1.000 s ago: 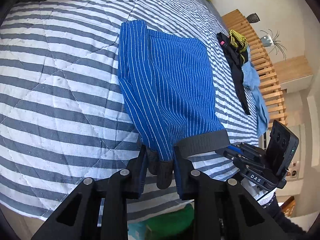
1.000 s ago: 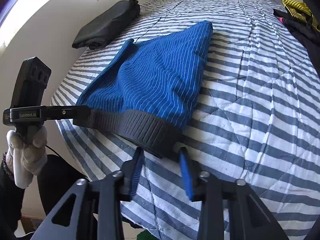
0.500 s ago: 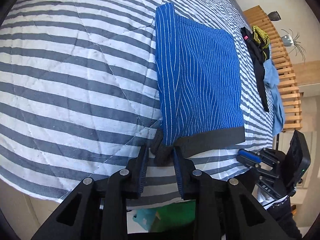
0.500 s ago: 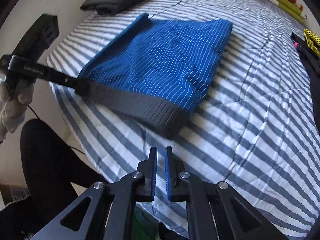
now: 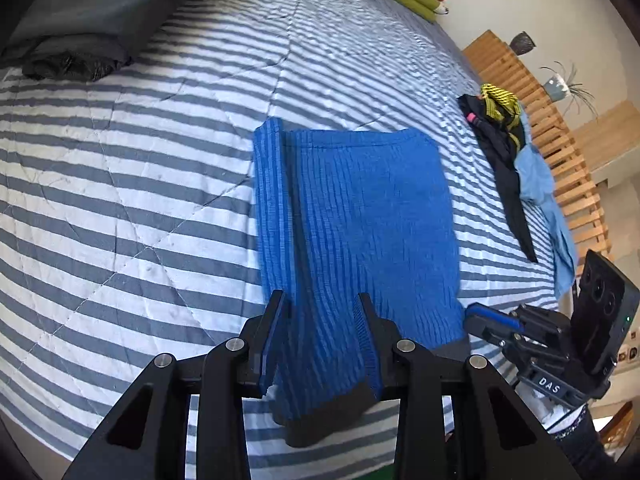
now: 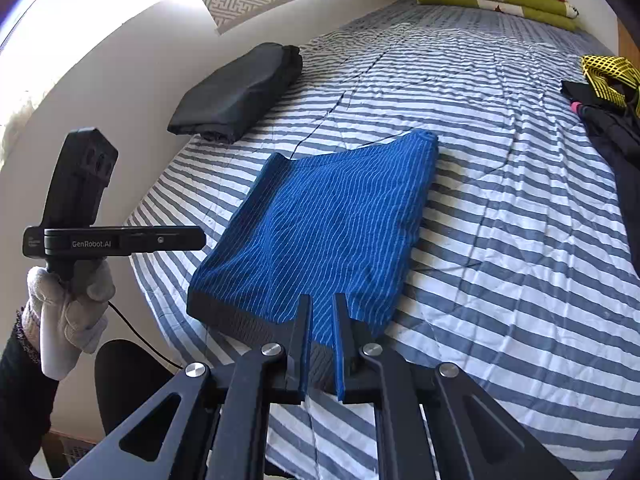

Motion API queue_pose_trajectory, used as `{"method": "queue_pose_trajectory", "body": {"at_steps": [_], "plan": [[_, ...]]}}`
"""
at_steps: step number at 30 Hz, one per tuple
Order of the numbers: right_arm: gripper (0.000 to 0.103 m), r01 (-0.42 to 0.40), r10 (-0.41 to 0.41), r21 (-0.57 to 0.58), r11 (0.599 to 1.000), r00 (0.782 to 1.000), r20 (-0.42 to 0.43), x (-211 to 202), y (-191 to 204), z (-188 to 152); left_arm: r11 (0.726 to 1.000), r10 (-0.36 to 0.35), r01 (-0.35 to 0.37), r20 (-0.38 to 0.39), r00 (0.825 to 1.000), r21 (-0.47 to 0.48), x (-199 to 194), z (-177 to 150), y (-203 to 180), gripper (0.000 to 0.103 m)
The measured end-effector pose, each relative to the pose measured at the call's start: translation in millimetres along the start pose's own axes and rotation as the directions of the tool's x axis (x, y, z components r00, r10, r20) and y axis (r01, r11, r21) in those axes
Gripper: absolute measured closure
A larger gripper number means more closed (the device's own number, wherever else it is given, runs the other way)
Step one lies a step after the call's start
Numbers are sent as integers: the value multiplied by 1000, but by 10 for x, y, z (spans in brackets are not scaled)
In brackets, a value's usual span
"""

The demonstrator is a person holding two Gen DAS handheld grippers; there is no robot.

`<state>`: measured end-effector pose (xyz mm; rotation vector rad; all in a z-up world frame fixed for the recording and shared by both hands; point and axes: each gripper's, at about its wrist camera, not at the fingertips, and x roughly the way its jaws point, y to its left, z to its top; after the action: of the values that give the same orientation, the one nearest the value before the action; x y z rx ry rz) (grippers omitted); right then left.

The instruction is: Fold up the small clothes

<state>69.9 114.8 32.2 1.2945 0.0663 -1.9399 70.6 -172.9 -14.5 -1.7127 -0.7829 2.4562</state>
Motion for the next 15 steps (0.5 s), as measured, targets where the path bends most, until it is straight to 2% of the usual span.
{"method": "queue_pose_trajectory", "body": {"at_steps": [2,5,8,9,11,12,13,15], "plan": [[94,2,-1,13,1000,999,-41,182,-42,-63,998,60,-61,-17,998,-27,119,13,178,67],[94,15,-11,31,999,993,-116,374,-189,-223,994,0,0,-3,1000,-108,63,-3,412,67],[94,-26,28,19,999,991,-132,313,-261,-269,992,1,4,38,999,-126,-102,-2,502,64],[92,-42,45,25,999,990,-133,258,-290,-234,991,-22,27,41,999,-131,-129,11,512,58],[75,-48,53,56,997,995,-82,117,-394,-128,989,-63,67,37,997,-133,-132,55,507,49],[71,-44,48,75,996,997,-53,66,-462,-67,988,-69,73,36,997,-135,-110,80,497,45],[68,-42,46,98,994,998,-36,44,-534,-6,987,-81,84,26,996,-134,-64,108,479,45],[68,-63,68,159,985,997,-29,79,-688,98,984,-108,107,1,994,-141,48,155,475,45]]}}
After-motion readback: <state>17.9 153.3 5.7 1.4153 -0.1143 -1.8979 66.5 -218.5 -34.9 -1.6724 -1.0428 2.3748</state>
